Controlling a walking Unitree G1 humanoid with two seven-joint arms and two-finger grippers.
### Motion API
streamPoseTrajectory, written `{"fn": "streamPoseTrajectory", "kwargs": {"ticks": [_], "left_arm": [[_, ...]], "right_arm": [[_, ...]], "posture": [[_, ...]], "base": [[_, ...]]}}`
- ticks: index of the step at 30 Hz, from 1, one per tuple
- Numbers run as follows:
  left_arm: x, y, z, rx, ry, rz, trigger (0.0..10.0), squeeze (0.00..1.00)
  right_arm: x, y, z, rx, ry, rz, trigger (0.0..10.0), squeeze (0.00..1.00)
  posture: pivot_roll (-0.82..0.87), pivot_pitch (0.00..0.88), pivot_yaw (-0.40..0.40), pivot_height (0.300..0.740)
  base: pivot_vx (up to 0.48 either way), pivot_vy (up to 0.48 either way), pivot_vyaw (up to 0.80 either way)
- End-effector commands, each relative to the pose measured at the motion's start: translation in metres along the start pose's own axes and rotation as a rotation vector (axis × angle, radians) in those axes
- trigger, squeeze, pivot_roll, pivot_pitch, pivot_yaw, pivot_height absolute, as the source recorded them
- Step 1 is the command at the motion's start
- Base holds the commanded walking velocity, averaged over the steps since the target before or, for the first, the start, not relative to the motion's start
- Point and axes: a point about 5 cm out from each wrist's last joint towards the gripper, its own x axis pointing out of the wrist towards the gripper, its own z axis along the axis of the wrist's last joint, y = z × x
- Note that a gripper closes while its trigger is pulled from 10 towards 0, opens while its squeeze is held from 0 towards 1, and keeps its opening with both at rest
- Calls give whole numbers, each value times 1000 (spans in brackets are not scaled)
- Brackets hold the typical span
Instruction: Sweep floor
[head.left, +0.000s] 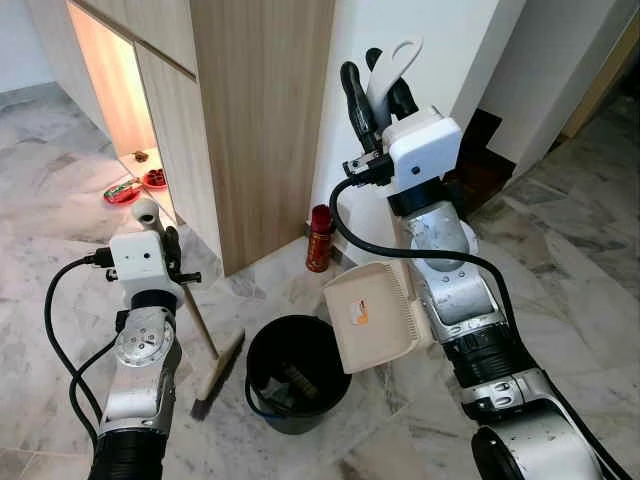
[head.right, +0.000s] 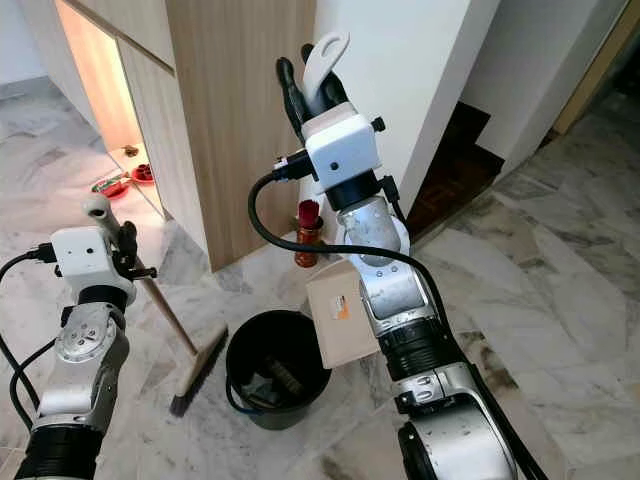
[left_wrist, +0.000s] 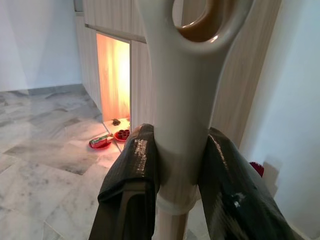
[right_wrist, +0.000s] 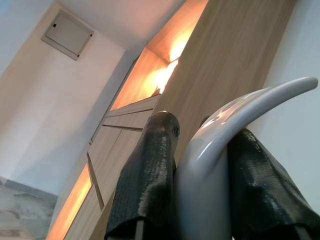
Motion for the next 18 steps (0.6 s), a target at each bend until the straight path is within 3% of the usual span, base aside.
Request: {"fn": "streamPoseTrajectory", "kwargs": {"ticks": [1,18], "left_arm": [[3,-4,14,-17,-77,-4,10000,0],[3,-4,14,-17,-77,-5,10000,0]], "right_arm": [[8,-4,15,-36,-84,13,10000,0],[8,-2,16,-48,-94,31,10000,0]], "posture": [[140,0,-125,740],[139,0,-126,740]], "base": [[0,0,0],[0,0,0]]}}
